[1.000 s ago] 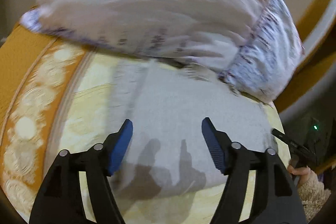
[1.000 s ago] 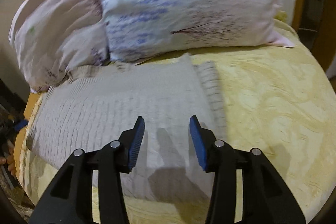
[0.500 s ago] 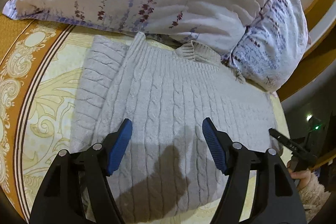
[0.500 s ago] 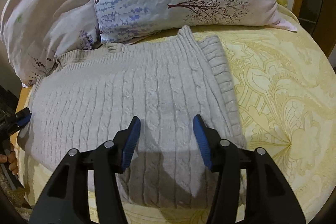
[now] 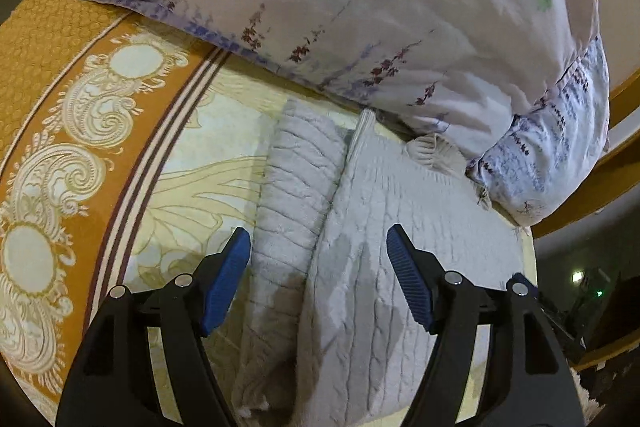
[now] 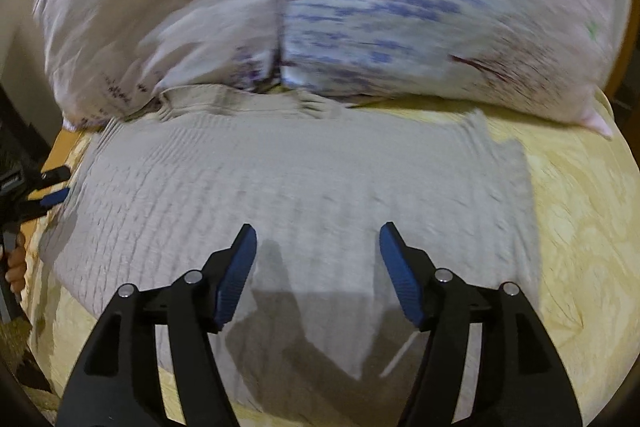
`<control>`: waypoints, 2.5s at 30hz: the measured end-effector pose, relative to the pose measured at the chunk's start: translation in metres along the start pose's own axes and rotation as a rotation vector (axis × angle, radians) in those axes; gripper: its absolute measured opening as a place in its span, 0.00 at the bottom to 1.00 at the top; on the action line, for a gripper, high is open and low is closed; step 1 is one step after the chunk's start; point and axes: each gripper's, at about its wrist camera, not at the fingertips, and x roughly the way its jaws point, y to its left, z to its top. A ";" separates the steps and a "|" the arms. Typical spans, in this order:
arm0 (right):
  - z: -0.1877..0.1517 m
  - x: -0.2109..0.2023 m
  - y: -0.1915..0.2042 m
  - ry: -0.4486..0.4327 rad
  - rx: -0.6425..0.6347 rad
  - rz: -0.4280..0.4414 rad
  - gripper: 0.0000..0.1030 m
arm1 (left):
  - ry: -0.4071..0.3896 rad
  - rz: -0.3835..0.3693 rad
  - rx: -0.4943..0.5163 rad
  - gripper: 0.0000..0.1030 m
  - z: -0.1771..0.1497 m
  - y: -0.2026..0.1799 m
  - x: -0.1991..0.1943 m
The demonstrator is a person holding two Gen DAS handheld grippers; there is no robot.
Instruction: Fold small clothes
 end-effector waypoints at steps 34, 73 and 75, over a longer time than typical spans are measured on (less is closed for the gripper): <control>-0.002 0.009 0.004 0.007 -0.034 0.040 0.77 | -0.037 -0.204 -0.128 0.23 0.014 -0.040 0.010; -0.015 -0.035 -0.127 0.066 0.628 0.516 0.71 | 0.026 -0.427 0.122 0.86 -0.016 -0.208 0.049; -0.016 -0.025 -0.126 0.100 0.670 0.552 0.66 | 0.007 -0.319 0.107 0.86 -0.014 -0.188 0.046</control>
